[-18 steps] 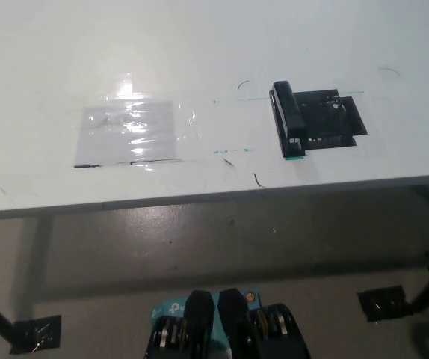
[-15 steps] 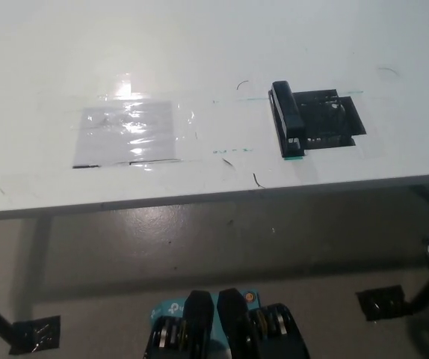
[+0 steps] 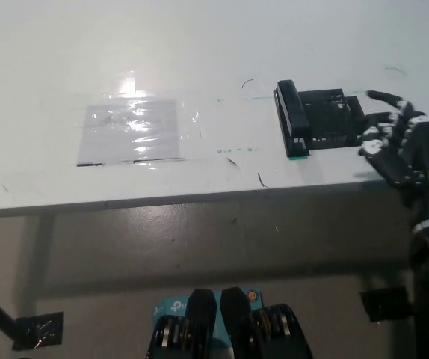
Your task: A stapler is kept infront of the robot on the black mark on the desk and the robot uses its right hand to lift the top of the stapler to open it
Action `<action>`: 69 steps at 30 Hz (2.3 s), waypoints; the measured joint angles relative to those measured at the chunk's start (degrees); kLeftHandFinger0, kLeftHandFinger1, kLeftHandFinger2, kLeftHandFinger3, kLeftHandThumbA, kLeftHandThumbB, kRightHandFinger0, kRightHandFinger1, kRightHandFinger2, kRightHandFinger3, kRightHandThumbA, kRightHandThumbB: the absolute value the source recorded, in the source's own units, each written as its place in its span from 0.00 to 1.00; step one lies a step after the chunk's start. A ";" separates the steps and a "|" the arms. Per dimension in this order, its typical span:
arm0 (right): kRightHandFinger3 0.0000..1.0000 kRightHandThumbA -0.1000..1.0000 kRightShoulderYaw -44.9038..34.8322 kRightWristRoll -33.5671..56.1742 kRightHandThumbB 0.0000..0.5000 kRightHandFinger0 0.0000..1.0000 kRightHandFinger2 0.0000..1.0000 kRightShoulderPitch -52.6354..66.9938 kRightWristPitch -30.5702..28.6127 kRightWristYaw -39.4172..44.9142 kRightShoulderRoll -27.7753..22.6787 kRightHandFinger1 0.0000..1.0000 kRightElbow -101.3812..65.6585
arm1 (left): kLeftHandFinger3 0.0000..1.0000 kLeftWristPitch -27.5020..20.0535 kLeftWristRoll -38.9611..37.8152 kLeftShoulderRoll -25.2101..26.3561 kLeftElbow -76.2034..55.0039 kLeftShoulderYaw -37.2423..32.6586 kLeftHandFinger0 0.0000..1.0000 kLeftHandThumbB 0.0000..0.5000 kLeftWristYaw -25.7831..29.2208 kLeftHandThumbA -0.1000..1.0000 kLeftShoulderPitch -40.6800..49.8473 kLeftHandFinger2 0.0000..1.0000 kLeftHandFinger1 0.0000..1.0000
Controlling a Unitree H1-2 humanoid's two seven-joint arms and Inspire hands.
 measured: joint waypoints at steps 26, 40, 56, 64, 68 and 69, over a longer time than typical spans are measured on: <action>1.00 0.54 -12.51 21.42 0.00 0.62 0.86 -3.86 5.78 -14.50 18.23 0.69 13.93 | 0.56 0.10 0.00 -0.12 0.05 -0.02 0.29 0.00 0.01 0.54 -0.78 0.39 0.27; 0.99 0.45 -16.74 29.01 0.00 0.63 0.89 -15.21 5.84 -24.36 19.59 0.74 19.28 | 0.60 0.15 -0.07 -0.16 -0.03 0.27 0.29 0.00 0.03 0.52 -0.48 0.39 0.26; 0.97 0.41 -16.78 28.88 0.00 0.61 0.82 -14.51 5.84 -27.32 19.07 0.70 20.85 | 0.59 0.19 -0.12 -0.15 -0.07 0.72 0.27 0.00 0.04 0.63 -0.66 0.39 0.25; 1.00 0.45 -15.95 28.71 0.00 0.63 0.86 -12.02 5.85 -27.54 18.55 0.70 21.92 | 0.60 0.20 -0.12 -0.14 -0.09 1.10 0.31 0.00 0.05 0.57 -1.05 0.39 0.27; 0.94 0.46 -15.89 28.32 0.00 0.58 0.82 -12.04 5.85 -27.59 17.45 0.68 22.62 | 0.62 0.21 -0.12 -0.15 -0.21 1.41 0.30 0.00 0.11 0.55 -1.14 0.37 0.26; 0.93 0.46 -15.89 28.04 0.00 0.56 0.81 -12.04 5.83 -27.59 17.18 0.67 22.76 | 0.62 0.20 -0.12 -0.15 -0.24 1.48 0.30 0.00 0.11 0.55 -1.14 0.38 0.27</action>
